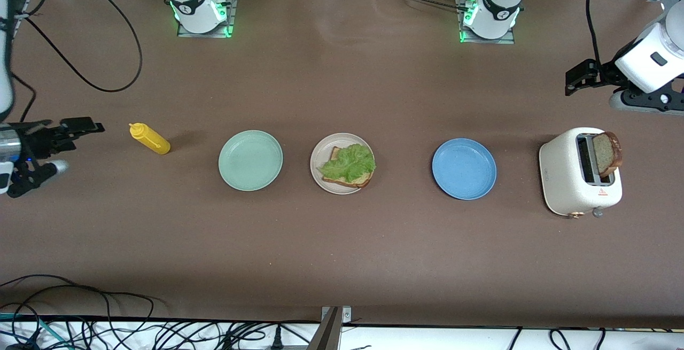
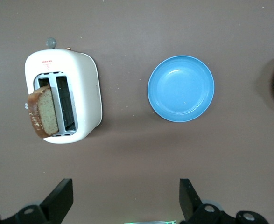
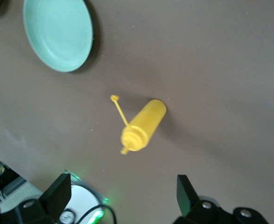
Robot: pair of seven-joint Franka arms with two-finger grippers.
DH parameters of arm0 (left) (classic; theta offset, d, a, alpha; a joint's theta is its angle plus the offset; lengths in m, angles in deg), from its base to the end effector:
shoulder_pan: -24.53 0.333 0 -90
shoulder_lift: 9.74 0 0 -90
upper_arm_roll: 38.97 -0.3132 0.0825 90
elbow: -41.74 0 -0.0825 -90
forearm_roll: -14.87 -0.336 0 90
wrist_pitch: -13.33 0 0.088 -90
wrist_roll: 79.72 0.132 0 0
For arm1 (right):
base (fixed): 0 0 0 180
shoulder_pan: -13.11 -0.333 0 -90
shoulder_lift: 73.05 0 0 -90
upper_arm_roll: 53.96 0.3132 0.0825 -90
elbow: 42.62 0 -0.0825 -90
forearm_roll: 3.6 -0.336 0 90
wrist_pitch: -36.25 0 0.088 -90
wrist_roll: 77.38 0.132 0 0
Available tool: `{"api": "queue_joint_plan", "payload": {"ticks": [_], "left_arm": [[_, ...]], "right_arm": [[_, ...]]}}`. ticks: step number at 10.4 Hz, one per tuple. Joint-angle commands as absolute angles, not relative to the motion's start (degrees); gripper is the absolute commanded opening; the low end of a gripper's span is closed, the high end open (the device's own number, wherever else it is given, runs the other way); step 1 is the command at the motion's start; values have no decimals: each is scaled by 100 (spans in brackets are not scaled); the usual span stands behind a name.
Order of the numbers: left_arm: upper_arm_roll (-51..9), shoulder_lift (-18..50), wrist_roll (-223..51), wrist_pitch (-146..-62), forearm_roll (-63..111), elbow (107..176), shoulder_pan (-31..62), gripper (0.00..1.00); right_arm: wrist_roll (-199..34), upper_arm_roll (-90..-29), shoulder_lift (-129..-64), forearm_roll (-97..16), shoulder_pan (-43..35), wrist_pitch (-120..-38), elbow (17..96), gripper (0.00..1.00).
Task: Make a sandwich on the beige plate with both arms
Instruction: 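Move the right gripper back toward the yellow mustard bottle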
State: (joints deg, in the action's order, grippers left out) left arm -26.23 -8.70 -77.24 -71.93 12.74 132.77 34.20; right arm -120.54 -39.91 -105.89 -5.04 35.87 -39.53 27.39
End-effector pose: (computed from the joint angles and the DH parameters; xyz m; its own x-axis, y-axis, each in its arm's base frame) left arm 0.4982 -0.0206 0.5738 0.9884 -0.0937 -0.1194 -0.0977 -0.9948 -0.0280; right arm 0.5904 -0.1198 0.4077 0.7823 0.5854 -0.2128 0.4708 -0.7794 -0.4134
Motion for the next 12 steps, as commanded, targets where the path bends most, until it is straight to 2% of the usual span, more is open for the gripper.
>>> {"api": "queue_joint_plan", "payload": {"ticks": [1, 3, 7, 12], "left_arm": [[-2631, -921, -7761, -7166, 1390, 13235, 3454, 100], [-2631, -895, -7770, -7200, 1390, 13235, 3446, 100], [-2640, -701, -7761, -7596, 1400, 13235, 3569, 100], [-2622, -526, -7752, -7596, 1487, 13270, 3525, 100]], "right_arm": [[-14172, -3937, -10434, -1175, 4392, -4652, 3828, 100], [-15720, -3937, -10521, -1544, 4824, -5179, 4489, 100], [-18341, -3937, -11188, -2415, 5019, -5436, 4693, 100], [-19699, -3937, -11243, -2821, 5028, -6068, 5430, 100]]}}
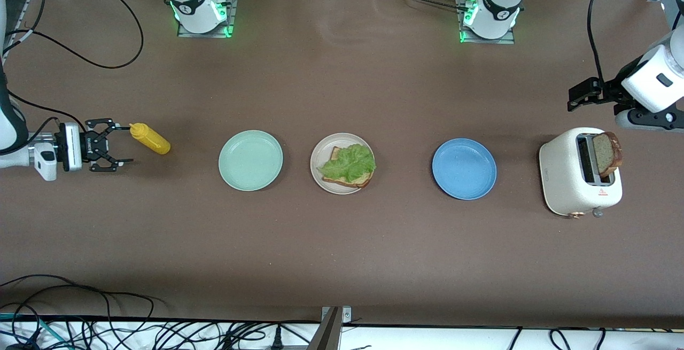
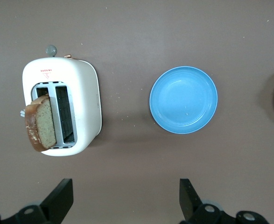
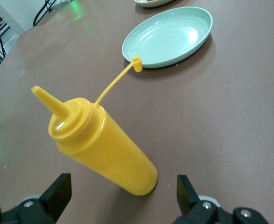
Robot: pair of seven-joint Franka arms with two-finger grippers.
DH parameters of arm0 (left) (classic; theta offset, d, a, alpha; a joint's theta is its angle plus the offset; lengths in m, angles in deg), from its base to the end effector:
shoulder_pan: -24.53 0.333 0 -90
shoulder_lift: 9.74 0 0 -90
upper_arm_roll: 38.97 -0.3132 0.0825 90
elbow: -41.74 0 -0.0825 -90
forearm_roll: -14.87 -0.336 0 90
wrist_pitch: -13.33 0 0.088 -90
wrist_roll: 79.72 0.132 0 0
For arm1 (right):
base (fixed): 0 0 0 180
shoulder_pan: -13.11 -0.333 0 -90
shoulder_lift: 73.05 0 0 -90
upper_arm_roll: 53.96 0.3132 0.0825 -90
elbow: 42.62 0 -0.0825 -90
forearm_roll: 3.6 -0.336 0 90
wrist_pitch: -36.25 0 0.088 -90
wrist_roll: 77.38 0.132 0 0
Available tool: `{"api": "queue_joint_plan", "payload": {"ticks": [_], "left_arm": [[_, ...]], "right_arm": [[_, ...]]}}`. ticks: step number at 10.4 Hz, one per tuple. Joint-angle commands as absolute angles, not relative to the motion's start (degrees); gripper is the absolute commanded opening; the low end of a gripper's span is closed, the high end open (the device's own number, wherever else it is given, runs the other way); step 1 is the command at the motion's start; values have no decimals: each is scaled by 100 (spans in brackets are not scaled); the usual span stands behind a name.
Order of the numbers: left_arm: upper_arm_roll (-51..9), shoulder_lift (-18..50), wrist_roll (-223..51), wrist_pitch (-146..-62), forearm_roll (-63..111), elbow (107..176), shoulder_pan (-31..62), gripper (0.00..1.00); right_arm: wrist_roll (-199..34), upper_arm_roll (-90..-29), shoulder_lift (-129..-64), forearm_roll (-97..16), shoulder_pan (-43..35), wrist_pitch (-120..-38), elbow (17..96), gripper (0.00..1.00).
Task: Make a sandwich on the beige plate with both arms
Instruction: 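Close the right gripper around the mustard bottle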
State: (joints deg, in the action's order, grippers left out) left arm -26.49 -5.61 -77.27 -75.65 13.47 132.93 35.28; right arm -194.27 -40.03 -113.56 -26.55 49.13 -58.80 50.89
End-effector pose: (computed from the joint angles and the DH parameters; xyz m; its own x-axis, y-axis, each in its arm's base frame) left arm 0.5195 -0.0088 0.5504 0.9913 -0.0734 -0.1090 -0.0743 -0.9972 -0.0041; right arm 0.5348 -0.1776 0.2098 0.2134 0.7209 0.6594 0.9310 0.0546 -0.3610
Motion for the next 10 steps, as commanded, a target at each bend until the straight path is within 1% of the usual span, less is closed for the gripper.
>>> {"api": "queue_joint_plan", "payload": {"ticks": [1, 3, 4, 6, 7, 8, 10], "left_arm": [[-2605, -499, -7752, -7596, 1478, 13288, 3516, 100], [-2587, -508, -7752, -7553, 1487, 13323, 3507, 100], [-2587, -508, -7744, -7570, 1522, 13315, 3507, 100], [-2544, -551, -7682, -7535, 1531, 13262, 3498, 100], [-2230, -639, -7682, -7526, 1531, 13244, 3507, 100], [-2001, -666, -7760, -7535, 1531, 13218, 3516, 100], [-1789, -657, -7752, -7535, 1514, 13069, 3507, 100]], "right_arm": [[-19735, -3937, -11243, -2925, 5054, -6095, 5536, 100], [-20103, -3937, -11260, -3118, 5089, -6367, 5852, 100], [-20165, -3937, -11260, -3163, 5090, -6472, 5941, 88], [-20192, -3919, -11304, -3181, 5090, -6509, 5950, 42], [-20227, -3911, -11330, -3207, 5090, -6526, 5950, 15], [-20227, -3911, -11331, -3303, 5072, -6526, 5950, 0], [-20219, -3867, -11278, -3304, 5029, -6561, 5907, 0]]}}
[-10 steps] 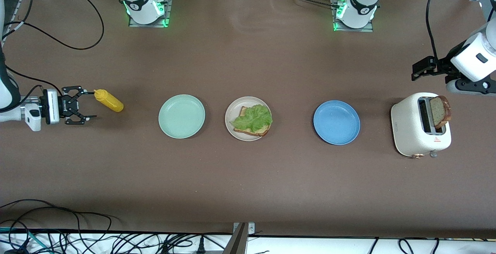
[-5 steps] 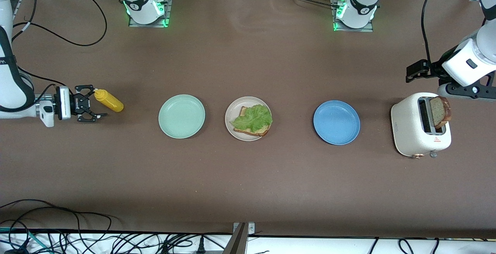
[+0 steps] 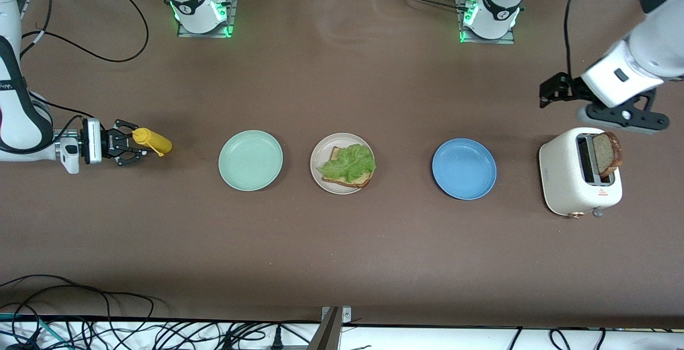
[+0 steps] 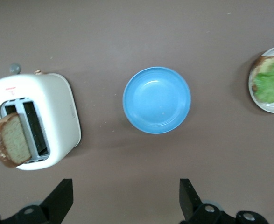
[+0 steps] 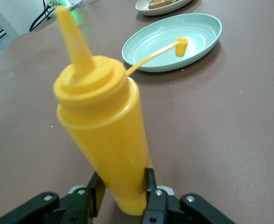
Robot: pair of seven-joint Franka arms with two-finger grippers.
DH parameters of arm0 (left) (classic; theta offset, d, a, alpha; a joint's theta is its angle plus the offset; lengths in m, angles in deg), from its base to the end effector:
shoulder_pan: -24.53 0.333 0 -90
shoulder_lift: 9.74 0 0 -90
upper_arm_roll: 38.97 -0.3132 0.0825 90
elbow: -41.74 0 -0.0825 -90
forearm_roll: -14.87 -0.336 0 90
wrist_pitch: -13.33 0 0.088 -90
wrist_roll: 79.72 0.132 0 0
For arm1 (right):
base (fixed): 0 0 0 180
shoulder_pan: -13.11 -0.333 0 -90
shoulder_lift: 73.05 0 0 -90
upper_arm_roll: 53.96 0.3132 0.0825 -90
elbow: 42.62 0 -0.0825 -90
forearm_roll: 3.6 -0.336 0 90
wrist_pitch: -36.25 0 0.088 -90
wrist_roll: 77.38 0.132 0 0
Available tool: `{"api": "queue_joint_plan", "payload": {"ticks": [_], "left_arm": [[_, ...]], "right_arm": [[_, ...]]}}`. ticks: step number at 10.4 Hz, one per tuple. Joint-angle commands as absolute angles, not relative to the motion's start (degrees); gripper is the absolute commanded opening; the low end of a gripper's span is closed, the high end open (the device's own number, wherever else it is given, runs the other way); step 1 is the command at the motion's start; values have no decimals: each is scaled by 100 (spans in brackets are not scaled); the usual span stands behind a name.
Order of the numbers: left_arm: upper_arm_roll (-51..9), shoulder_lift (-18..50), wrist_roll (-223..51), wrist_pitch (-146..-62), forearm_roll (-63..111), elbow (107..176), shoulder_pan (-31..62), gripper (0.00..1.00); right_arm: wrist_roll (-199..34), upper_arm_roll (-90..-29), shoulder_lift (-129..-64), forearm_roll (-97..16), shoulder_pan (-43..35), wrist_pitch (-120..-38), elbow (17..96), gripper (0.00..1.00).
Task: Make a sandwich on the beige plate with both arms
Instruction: 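Carry the mustard bottle with the right gripper over the beige plate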
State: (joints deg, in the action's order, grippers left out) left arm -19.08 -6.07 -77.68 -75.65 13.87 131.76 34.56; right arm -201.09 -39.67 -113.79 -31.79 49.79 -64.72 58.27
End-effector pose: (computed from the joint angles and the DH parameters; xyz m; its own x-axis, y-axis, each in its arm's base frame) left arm 0.5126 -0.0813 0.5641 0.9753 -0.2064 -0.0781 -0.2065 -0.9784 0.0071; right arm 0.5158 -0.1601 0.1741 0.1916 0.6563 0.7298 0.9498 0.0635 -0.3064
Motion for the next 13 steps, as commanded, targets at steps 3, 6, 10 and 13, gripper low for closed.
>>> {"api": "queue_joint_plan", "payload": {"ticks": [3, 6, 10, 13], "left_arm": [[-1726, -613, -7709, -7526, 1390, 13112, 3498, 100], [-1568, -622, -7752, -7491, 1382, 13156, 3498, 100], [-1629, -631, -7744, -7473, 1382, 13174, 3586, 100], [-1656, -587, -7700, -7482, 1382, 13156, 4007, 100]], "right_arm": [[-20043, -3533, -10788, -3190, 4845, -6824, 5871, 0], [-18799, -3498, -10050, -2804, 4179, -6860, 5828, 0], [-16700, -3453, -9460, -2067, 2975, -7211, 5705, 0], [-14951, -3418, -9309, -1312, 2086, -7676, 5704, 0]]}}
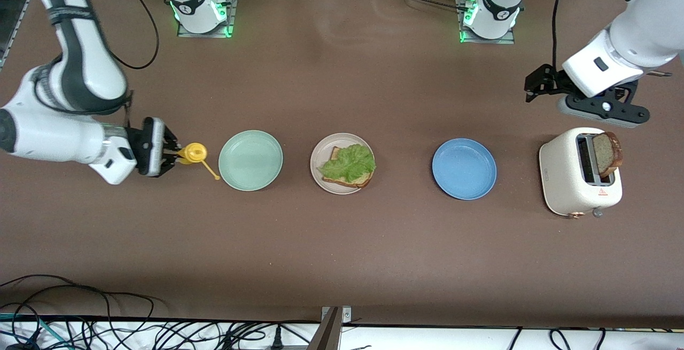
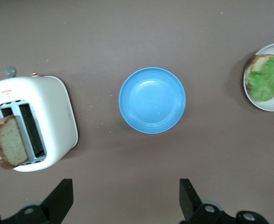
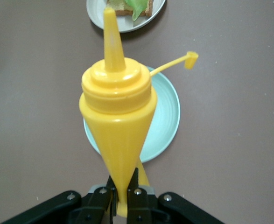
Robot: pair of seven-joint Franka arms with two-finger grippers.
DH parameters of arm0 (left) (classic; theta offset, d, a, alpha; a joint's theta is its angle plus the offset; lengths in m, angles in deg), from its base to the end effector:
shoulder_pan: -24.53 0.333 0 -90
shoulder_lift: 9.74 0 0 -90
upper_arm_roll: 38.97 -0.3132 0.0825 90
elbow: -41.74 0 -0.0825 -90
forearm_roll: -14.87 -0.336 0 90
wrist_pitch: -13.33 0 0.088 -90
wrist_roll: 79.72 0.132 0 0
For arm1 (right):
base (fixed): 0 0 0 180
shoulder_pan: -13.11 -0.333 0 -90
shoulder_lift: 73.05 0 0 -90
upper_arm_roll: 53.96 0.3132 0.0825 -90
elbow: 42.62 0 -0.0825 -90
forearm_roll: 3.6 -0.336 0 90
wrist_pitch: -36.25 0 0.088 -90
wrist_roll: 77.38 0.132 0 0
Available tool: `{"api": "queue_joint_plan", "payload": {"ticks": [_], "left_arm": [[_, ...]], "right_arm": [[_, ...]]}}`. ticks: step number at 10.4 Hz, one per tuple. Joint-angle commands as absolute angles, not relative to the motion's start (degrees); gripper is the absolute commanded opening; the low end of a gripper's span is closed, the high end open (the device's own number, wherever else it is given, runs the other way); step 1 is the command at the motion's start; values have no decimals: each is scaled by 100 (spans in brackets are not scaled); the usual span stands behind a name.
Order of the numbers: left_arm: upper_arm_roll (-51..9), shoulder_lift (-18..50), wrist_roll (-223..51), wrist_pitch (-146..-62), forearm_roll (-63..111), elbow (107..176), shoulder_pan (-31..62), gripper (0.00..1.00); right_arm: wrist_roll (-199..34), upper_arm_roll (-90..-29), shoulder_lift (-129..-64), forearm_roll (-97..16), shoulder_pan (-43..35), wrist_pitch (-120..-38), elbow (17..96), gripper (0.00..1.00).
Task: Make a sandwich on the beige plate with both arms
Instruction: 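Carry the mustard bottle with the right gripper over the beige plate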
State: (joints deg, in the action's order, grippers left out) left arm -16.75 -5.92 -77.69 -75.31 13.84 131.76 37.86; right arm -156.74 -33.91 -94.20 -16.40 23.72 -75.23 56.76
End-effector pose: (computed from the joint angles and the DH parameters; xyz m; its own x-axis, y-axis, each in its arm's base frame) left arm 0.5136 -0.0716 0.5628 0.9781 -0.1898 -0.0854 -0.1896 -0.9818 0.0103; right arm 0.5798 0.0995 0.3678 0.1554 0.9478 0.2785 0.9730 -0.0982 -0.2088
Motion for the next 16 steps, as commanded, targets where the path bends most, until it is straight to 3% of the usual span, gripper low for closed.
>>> {"api": "queue_joint_plan", "payload": {"ticks": [1, 3, 10, 14, 16], "left_arm": [[-1656, -543, -7691, -7482, 1390, 13156, 4130, 100], [-1664, -552, -7717, -7482, 1390, 13174, 4166, 100], [-1664, -420, -7752, -7508, 1390, 13191, 4386, 100], [-1594, -376, -7709, -7298, 1390, 13191, 4333, 100], [-1550, -376, -7682, -7297, 1399, 13174, 4316, 100]], "right_arm": [[-14467, -3427, -9309, -926, 1745, -7921, 5704, 0], [-13151, -3436, -9379, 362, 1016, -8283, 5704, 0], [-9743, -3445, -10081, 4249, -1060, -8188, 5704, 0], [-9436, -3462, -11012, 5859, -1975, -7039, 5213, 0], [-9172, -3462, -11181, 6143, -2073, -6939, 5203, 0]]}}
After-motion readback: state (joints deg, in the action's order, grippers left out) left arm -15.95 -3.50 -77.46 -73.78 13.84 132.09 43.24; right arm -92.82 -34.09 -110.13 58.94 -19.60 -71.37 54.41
